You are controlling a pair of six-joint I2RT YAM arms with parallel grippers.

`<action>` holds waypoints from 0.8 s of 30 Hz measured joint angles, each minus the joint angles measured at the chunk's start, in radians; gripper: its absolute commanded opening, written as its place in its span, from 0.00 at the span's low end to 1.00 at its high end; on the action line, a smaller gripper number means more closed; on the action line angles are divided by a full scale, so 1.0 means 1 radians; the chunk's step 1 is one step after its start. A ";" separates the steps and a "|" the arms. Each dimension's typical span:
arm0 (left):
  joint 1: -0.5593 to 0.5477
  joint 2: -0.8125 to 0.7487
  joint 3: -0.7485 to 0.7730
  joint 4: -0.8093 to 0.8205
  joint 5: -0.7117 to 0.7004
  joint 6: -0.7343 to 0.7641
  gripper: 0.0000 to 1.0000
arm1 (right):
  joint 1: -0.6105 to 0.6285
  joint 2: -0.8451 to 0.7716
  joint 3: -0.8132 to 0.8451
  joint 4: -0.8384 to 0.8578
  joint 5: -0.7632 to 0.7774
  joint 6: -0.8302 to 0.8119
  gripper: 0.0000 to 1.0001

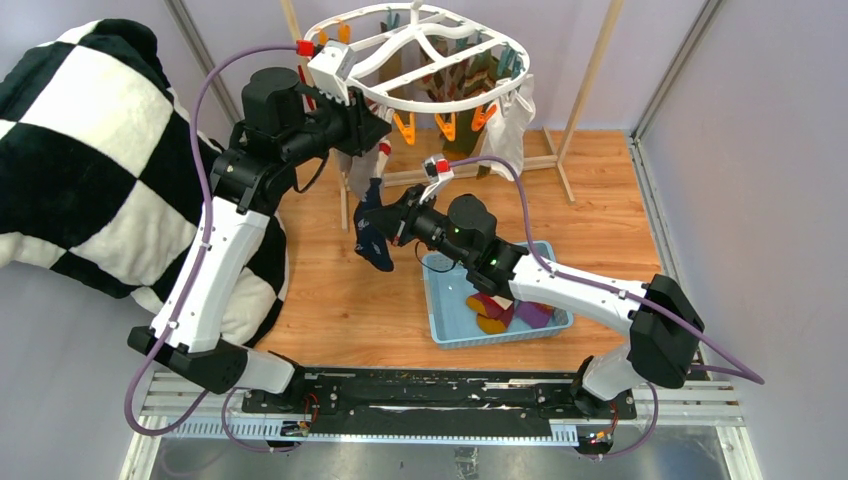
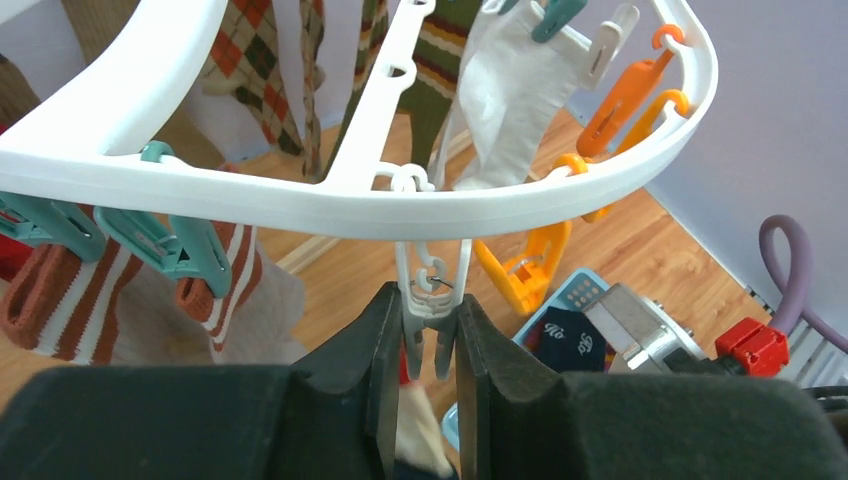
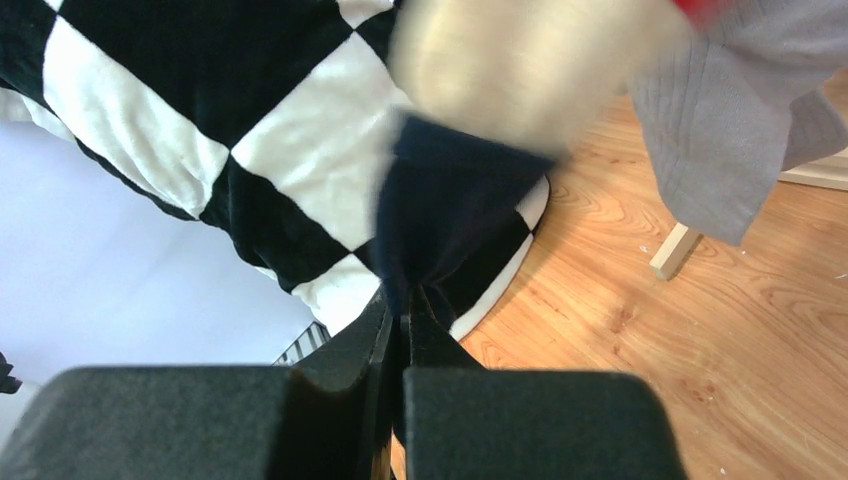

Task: Remove the socks clipped to the hanger
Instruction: Remove the sock from the hanger.

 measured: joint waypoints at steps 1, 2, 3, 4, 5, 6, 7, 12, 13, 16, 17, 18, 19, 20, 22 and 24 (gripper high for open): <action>0.000 -0.001 0.000 0.006 0.000 -0.003 0.35 | 0.000 0.000 0.000 -0.003 -0.002 0.000 0.00; 0.000 -0.001 0.000 0.011 0.001 -0.005 0.40 | 0.000 0.000 0.000 -0.006 -0.002 0.000 0.00; 0.000 -0.001 0.000 0.016 0.002 -0.013 0.41 | 0.000 0.000 0.000 -0.009 -0.002 0.000 0.00; 0.000 -0.001 -0.001 0.018 0.002 -0.013 0.42 | 0.000 0.000 0.000 -0.010 -0.002 0.000 0.00; 0.000 -0.001 -0.001 0.019 0.003 -0.014 0.45 | 0.000 0.000 0.000 -0.011 -0.002 0.000 0.00; 0.000 -0.001 -0.002 0.019 0.004 -0.018 0.51 | 0.000 -0.001 0.000 -0.014 -0.002 0.000 0.00; 0.000 -0.001 -0.004 0.020 0.004 -0.018 0.58 | 0.000 -0.002 0.000 -0.017 -0.002 -0.001 0.00; 0.000 -0.005 -0.024 0.016 -0.005 -0.009 0.85 | -0.006 -0.079 -0.066 -0.074 0.025 -0.010 0.00; 0.000 -0.010 -0.035 0.012 -0.008 -0.006 0.92 | -0.010 -0.106 -0.091 -0.087 0.030 -0.013 0.00; 0.000 -0.034 -0.081 -0.004 -0.020 0.008 1.00 | -0.045 -0.220 -0.183 -0.156 0.059 -0.019 0.00; 0.000 -0.045 -0.099 -0.013 -0.022 0.012 1.00 | -0.064 -0.261 -0.212 -0.186 0.070 -0.019 0.00; 0.000 -0.058 -0.120 -0.026 -0.028 0.018 1.00 | -0.085 -0.301 -0.241 -0.217 0.082 -0.020 0.00; 0.000 -0.073 -0.143 -0.040 -0.032 0.023 1.00 | -0.104 -0.340 -0.270 -0.249 0.095 -0.019 0.01; 0.000 -0.090 -0.169 -0.056 -0.037 0.031 1.00 | -0.122 -0.377 -0.297 -0.279 0.105 -0.019 0.04; 0.000 -0.121 -0.212 -0.087 -0.042 0.047 1.00 | -0.153 -0.441 -0.347 -0.343 0.132 -0.019 0.08; 0.002 -0.154 -0.262 -0.124 -0.046 0.068 1.00 | -0.182 -0.494 -0.386 -0.432 0.168 -0.016 0.09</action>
